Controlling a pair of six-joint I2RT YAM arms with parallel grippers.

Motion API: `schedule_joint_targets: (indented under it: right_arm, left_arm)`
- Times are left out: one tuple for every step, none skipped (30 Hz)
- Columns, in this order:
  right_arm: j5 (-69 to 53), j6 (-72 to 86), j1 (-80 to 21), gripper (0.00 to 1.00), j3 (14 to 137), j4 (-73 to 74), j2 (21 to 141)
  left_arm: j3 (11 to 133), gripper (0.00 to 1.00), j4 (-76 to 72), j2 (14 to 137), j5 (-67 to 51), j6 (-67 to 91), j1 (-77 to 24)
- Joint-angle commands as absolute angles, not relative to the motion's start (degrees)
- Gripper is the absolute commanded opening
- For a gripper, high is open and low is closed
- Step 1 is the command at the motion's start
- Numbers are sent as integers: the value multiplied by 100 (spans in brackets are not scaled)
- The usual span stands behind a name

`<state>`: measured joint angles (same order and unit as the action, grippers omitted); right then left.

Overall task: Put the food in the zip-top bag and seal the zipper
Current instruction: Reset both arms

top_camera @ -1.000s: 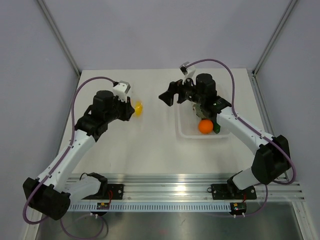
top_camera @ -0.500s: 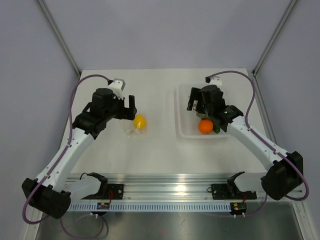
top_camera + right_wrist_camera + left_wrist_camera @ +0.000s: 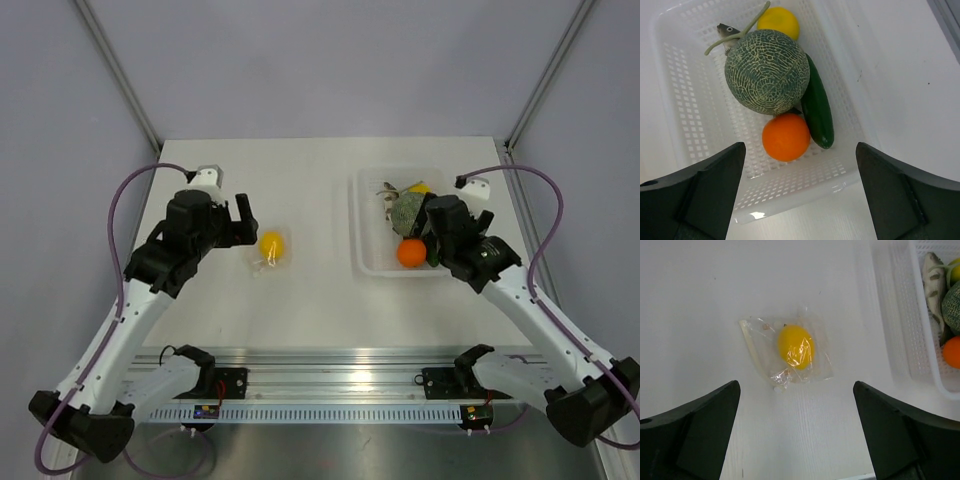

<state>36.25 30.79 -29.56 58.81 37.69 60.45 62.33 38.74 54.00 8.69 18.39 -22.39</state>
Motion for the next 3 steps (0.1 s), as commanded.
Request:
schedule_joint_targets:
  right_arm:
    - [3955, 3392, -2944, 100, 5714, 3955, 5828]
    - [3972, 3419, -2936, 99, 5695, 3964, 5766]
    - [3999, 3436, -2936, 100, 5678, 4033, 5740]
  left_arm:
    - [6118, 99, 3868, 5379, 932, 2004, -2224]
    - [6100, 99, 3789, 5379, 906, 2013, -2224]
    - [6100, 99, 3762, 5405, 879, 2021, -2224]
